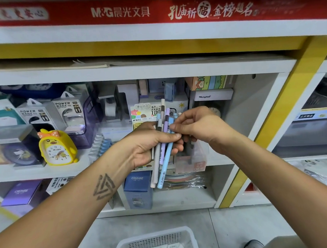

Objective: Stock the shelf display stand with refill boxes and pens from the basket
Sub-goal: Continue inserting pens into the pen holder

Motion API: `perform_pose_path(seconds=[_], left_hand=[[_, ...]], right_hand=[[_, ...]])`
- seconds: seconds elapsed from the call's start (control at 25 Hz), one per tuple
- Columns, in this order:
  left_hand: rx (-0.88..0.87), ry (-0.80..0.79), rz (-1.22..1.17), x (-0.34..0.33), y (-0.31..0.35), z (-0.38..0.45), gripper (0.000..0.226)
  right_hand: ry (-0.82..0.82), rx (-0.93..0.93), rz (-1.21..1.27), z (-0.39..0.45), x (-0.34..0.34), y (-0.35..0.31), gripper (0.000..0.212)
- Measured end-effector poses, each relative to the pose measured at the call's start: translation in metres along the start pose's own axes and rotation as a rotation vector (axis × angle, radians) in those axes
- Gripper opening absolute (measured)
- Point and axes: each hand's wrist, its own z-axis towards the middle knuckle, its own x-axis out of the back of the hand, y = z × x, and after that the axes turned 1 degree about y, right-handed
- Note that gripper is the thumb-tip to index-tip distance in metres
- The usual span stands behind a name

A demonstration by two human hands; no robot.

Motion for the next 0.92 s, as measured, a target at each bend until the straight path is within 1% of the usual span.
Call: perform_pose_path(seconds=[0.16,0.32,0.44,0.52,0.6,0.64,0.72,0.84,0.92], left_hand=[[-0.004,-0.010,-0.041,0.003,0.001,-0.003,0.016],[0.017,-0.013,-0.141,0.004,0.004,-0.004,0.017],[0.049,0.039,-0.204,0.007,0.004,-0.002,0.025],[0.052,0.112,-0.172,0.012,0.005,0.000,0.023],[0.041,0.157,-0.141,0.018,0.006,0.002,0.016],[0.036,0.169,-0.144,0.021,0.007,0.002,0.012],[0.036,0.172,-0.170,0.024,0.009,0.003,0.009],[0.043,0.147,-0.206,0.023,0.008,0.004,0.011],[0.046,0.120,-0.218,0.022,0.007,0.003,0.012]], right_hand=[[0.038,-0.022,0.066,0.001,0.003,-0.002,0.003],[0.103,-0.009,0.165,0.001,0.004,-0.005,0.006],[0.278,0.039,0.250,0.003,0.014,-0.007,0.009],[0.416,0.109,0.224,0.004,0.027,-0.007,0.010],[0.488,0.191,0.116,0.005,0.036,-0.004,0.008],[0.491,0.231,0.037,0.005,0.037,-0.002,0.008],[0.447,0.325,-0.199,0.003,0.035,0.003,0.009],[0.347,0.471,-0.583,0.002,0.025,0.009,0.012],[0.285,0.540,-0.686,0.002,0.017,0.011,0.013]])
